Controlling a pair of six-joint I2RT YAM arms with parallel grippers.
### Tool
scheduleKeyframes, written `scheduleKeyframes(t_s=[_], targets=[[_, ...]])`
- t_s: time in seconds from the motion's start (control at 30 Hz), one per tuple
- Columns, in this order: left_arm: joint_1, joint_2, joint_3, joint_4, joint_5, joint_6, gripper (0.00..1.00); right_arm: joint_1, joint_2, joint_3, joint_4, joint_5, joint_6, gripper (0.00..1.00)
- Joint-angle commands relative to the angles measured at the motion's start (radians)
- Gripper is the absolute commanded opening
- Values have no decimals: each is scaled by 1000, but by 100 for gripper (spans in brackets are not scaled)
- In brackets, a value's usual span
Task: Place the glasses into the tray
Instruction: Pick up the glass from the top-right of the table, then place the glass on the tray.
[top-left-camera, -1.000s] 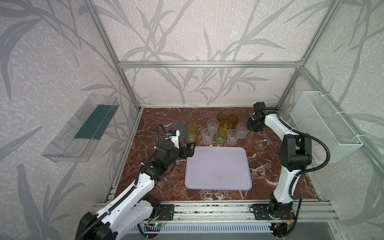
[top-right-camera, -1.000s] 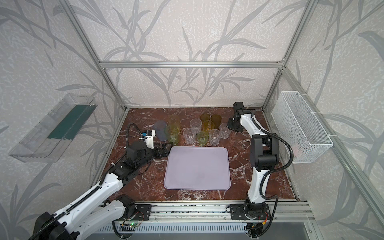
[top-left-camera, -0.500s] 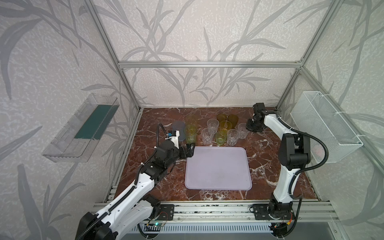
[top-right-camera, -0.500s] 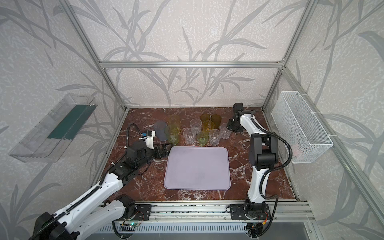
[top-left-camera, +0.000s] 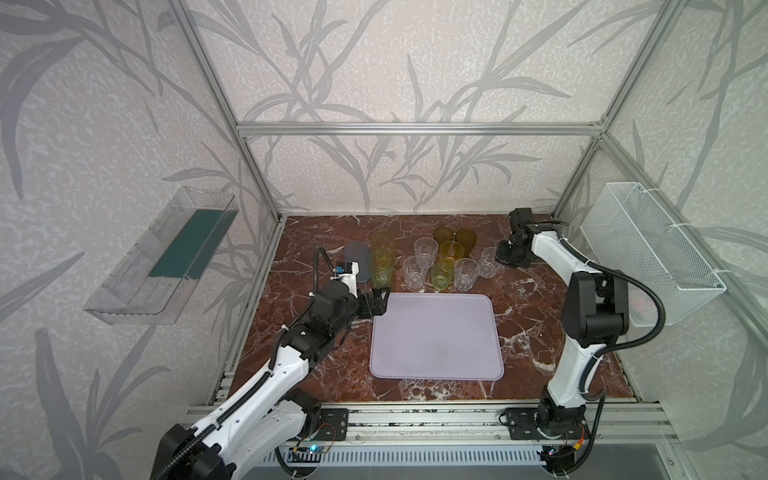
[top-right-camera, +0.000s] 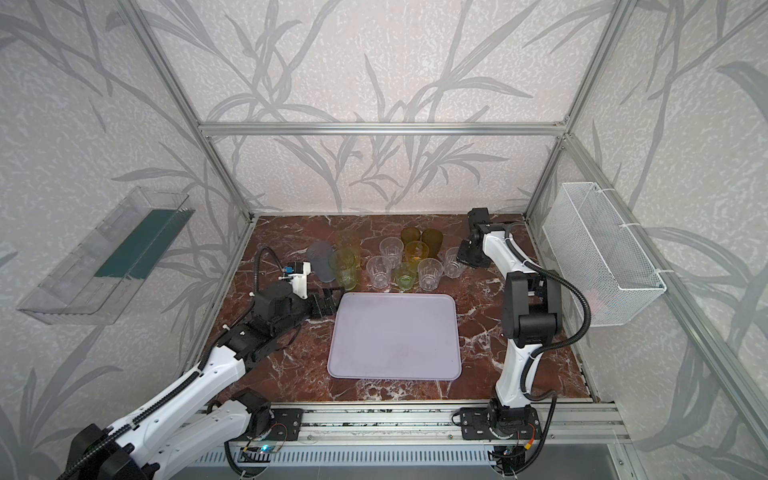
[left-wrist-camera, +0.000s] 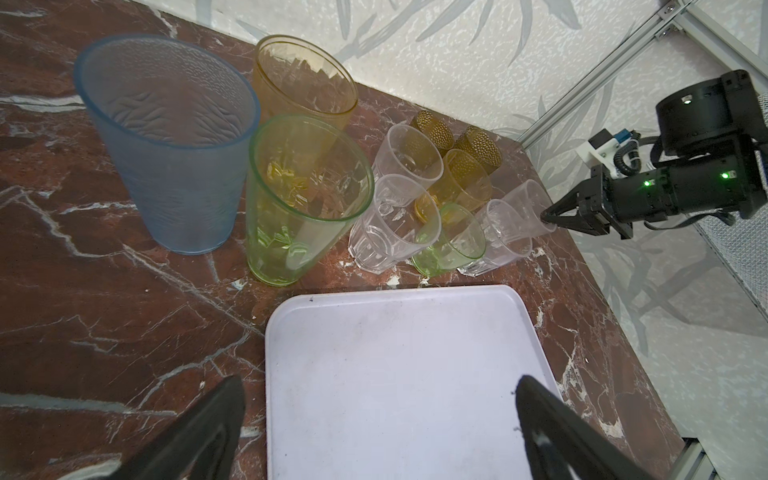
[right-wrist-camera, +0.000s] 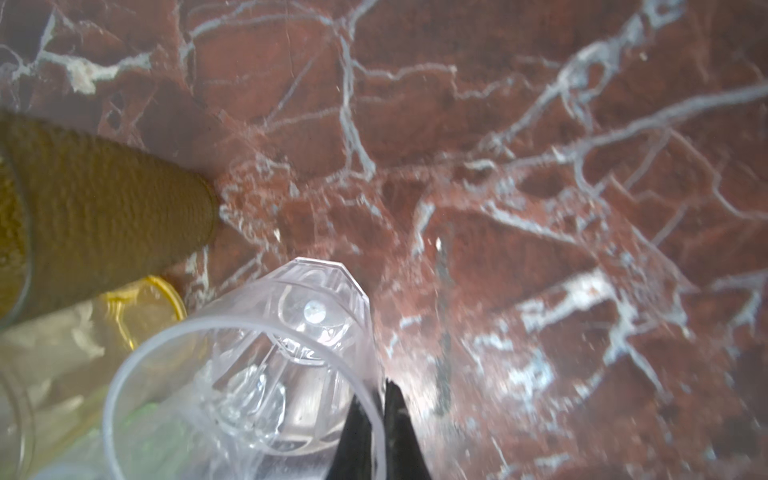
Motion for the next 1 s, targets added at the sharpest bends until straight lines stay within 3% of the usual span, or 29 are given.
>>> scheduleKeyframes(t_s=[0.0, 0.3, 0.53, 0.97], targets=[[3, 1, 29, -4, -6, -18, 99, -2, -147, -77, 41, 21, 26, 0], [4, 30, 11, 53, 35, -62, 99, -5, -398, -261, 25, 67, -1, 0], [4, 26, -13, 79, 43, -85, 99, -5, -580, -369, -66, 18, -47, 0], [4, 84, 15, 84, 70, -74, 99, 20, -780, -509, -208, -41, -73, 0]])
